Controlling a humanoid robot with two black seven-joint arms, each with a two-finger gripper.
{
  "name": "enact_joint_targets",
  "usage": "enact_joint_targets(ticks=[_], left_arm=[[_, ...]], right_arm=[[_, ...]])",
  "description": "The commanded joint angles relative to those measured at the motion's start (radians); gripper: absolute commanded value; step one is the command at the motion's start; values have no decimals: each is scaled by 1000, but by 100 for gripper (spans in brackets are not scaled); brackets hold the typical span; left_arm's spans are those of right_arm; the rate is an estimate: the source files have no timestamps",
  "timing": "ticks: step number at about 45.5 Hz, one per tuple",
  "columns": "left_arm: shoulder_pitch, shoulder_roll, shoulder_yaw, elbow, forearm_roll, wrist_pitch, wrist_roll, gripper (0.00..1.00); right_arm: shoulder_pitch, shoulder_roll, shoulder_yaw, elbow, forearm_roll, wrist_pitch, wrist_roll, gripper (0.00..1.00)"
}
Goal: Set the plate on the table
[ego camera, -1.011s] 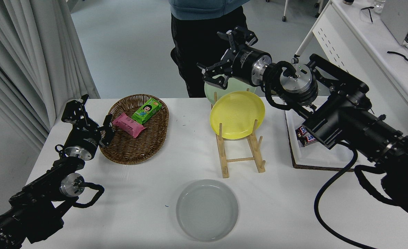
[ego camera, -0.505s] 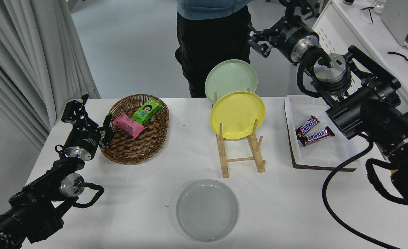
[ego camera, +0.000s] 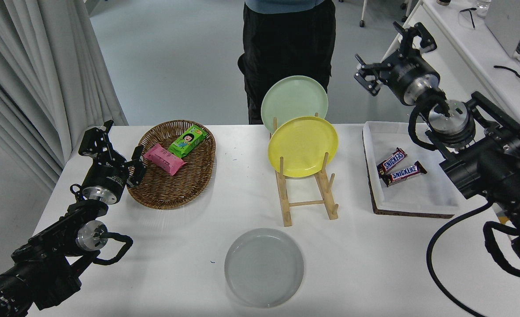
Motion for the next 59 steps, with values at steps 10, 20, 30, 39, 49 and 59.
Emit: enact_joint_targets(ticks=[10,20,30,39,49,59], left_arm=[[0,0,0,0,0,0,0,100],[0,0,0,0,0,0,0,100],[0,0,0,0,0,0,0,100],[0,0,0,0,0,0,0,100],[0,0,0,0,0,0,0,100],[0,0,0,0,0,0,0,100]], right_arm=[[-158,-21,20,-41,-112,52,1,100],[-226,-18,119,-73,-112,64,8,100],[-263,14,214,-82,-112,120,102,100],[-270,77,241,-138,-112,127,159,100],[-298,123,242,-145,-110,120,159,100],[-278,117,236,-147,-107,123,159,100]])
